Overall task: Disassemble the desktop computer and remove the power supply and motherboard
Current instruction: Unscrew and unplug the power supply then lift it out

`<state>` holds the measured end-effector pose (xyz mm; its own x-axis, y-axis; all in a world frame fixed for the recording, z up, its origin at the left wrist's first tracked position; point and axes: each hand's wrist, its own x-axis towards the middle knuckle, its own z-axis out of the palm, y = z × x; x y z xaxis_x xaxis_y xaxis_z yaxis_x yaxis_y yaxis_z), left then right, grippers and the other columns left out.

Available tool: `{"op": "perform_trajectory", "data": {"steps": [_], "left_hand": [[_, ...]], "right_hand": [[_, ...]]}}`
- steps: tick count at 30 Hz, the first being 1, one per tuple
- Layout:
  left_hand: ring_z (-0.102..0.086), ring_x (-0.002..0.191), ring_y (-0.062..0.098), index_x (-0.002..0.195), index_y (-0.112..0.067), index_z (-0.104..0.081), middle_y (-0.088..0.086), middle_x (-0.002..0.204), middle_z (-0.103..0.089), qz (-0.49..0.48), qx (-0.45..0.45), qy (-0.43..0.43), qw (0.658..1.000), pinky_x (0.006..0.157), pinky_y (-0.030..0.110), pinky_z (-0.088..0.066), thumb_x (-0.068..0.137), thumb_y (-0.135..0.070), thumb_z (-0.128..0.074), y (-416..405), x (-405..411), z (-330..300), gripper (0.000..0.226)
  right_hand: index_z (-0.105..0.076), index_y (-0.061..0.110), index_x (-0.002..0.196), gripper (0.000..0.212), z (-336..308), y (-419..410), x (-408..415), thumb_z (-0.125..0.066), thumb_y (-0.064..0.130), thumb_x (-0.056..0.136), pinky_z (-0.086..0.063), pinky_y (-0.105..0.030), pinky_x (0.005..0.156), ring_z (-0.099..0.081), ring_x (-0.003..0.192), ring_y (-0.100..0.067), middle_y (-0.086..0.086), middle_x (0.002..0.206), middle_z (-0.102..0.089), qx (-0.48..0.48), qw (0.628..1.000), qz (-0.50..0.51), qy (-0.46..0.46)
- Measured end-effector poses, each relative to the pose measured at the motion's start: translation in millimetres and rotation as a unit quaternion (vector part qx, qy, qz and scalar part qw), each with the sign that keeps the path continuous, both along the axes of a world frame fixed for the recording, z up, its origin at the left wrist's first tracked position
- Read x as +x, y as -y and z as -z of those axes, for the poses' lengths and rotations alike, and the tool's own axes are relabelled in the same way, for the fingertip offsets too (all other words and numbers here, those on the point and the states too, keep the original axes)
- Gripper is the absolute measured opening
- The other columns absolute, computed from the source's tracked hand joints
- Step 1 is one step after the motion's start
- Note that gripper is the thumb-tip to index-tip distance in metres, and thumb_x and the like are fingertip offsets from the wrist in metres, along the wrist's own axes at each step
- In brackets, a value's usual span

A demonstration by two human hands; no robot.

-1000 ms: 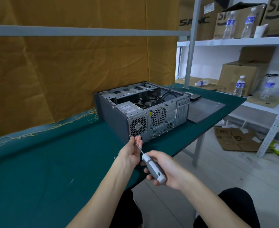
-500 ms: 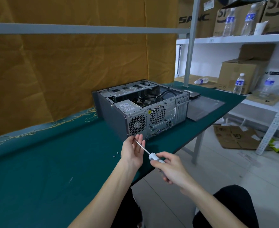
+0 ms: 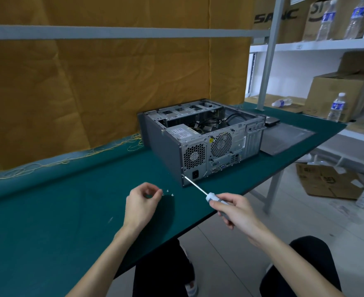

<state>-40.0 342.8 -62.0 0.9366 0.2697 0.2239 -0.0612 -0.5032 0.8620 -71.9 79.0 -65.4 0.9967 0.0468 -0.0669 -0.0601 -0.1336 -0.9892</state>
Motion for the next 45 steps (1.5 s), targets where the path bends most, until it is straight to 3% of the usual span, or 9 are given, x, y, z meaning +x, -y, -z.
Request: {"op": "perform_trajectory", "data": {"steps": [3, 9, 21, 26, 30, 32, 35, 40, 45], "left_hand": [[-0.065, 0.080, 0.001, 0.080, -0.028, -0.079, -0.016, 0.077, -0.071, -0.009, 0.065, -0.002, 0.998, 0.074, 0.018, -0.049, 0.087, -0.028, -0.077, -2.0, -7.1, 7.6, 0.007], [-0.069, 0.084, 0.001, 0.088, -0.025, -0.079, -0.015, 0.082, -0.074, -0.011, 0.053, 0.003, 0.999, 0.086, 0.027, -0.056, 0.090, -0.023, -0.074, 6.1, -4.9, 10.5, 0.005], [-0.066, 0.086, 0.009, 0.100, -0.027, -0.079, -0.015, 0.087, -0.071, -0.001, 0.133, 0.008, 0.991, 0.086, 0.033, -0.054, 0.087, -0.026, -0.077, 8.2, 1.1, 14.7, 0.013], [-0.066, 0.073, 0.002, 0.090, -0.027, -0.076, -0.013, 0.082, -0.075, 0.108, -0.046, 0.048, 0.992, 0.071, 0.015, -0.051, 0.093, -0.021, -0.068, 41.9, -1.9, 5.9, 0.010], [-0.075, 0.090, 0.013, 0.103, -0.014, -0.071, 0.006, 0.099, -0.078, 0.217, -0.246, -0.074, 0.942, 0.081, 0.025, -0.060, 0.101, -0.025, -0.062, 109.0, 14.8, -8.3, 0.015], [-0.075, 0.097, 0.020, 0.105, -0.009, -0.071, 0.008, 0.102, -0.078, 0.223, -0.304, -0.093, 0.922, 0.088, 0.029, -0.060, 0.103, -0.025, -0.059, 132.5, 27.2, -9.6, 0.020], [-0.075, 0.094, 0.023, 0.108, 0.000, -0.068, 0.014, 0.100, -0.078, 0.212, -0.401, -0.084, 0.887, 0.081, 0.029, -0.061, 0.104, -0.019, -0.058, 147.7, 41.9, -6.1, 0.021], [-0.075, 0.092, 0.021, 0.114, 0.000, -0.068, 0.015, 0.100, -0.077, 0.208, -0.442, -0.063, 0.870, 0.080, 0.029, -0.060, 0.102, -0.017, -0.059, 142.9, 55.5, 6.4, 0.022], [-0.075, 0.090, 0.019, 0.110, -0.001, -0.069, 0.014, 0.097, -0.077, 0.205, -0.431, -0.057, 0.877, 0.080, 0.029, -0.060, 0.102, -0.017, -0.059, 142.4, 59.9, 10.7, 0.020]], "right_hand": [[-0.077, 0.021, 0.099, 0.009, 4.8, -8.8, 6.3, -0.074, 0.026, 0.091, -0.037, -0.025, 0.044, -0.047, 0.050, -0.014, 0.001, 0.064, -0.059, 0.011, 0.999, 0.047, 0.004], [-0.077, 0.023, 0.097, 0.009, 12.9, -9.5, 12.1, -0.076, 0.027, 0.090, -0.038, -0.026, 0.043, -0.047, 0.049, -0.014, 0.003, 0.062, -0.060, 0.009, 0.998, 0.053, 0.011], [-0.077, 0.023, 0.099, 0.008, 22.2, -0.1, 11.7, -0.075, 0.026, 0.092, -0.039, -0.026, 0.044, -0.048, 0.051, -0.014, 0.001, 0.064, -0.061, 0.022, 0.999, 0.041, 0.024], [-0.076, 0.019, 0.098, 0.008, 26.4, 7.1, 6.9, -0.071, 0.024, 0.095, -0.036, -0.027, 0.042, -0.044, 0.049, -0.014, -0.001, 0.065, -0.058, 0.064, 0.993, 0.088, 0.039], [-0.078, 0.019, 0.092, 0.012, 24.5, 10.8, 6.5, -0.069, 0.026, 0.097, -0.034, -0.026, 0.041, -0.042, 0.047, -0.015, -0.001, 0.063, -0.056, 0.085, 0.990, 0.107, 0.028], [-0.079, 0.021, 0.085, 0.017, 22.5, 13.0, 6.6, -0.069, 0.028, 0.097, -0.034, -0.026, 0.041, -0.042, 0.046, -0.015, -0.001, 0.062, -0.056, 0.083, 0.990, 0.111, 0.025], [-0.079, 0.019, 0.081, 0.020, 18.3, 16.6, 9.5, -0.070, 0.028, 0.097, -0.033, -0.026, 0.040, -0.041, 0.046, -0.014, -0.001, 0.061, -0.055, 0.087, 0.989, 0.116, 0.013], [-0.072, -0.001, 0.088, 0.030, 15.7, 13.8, 16.7, -0.070, 0.028, 0.097, -0.031, -0.025, 0.041, -0.041, 0.047, -0.015, -0.005, 0.063, -0.054, 0.084, 0.991, 0.107, -0.004], [-0.072, -0.003, 0.093, 0.030, 16.6, 8.7, 18.8, -0.070, 0.027, 0.097, -0.030, -0.025, 0.041, -0.041, 0.047, -0.014, -0.005, 0.063, -0.053, 0.098, 0.989, 0.108, -0.024]]}}
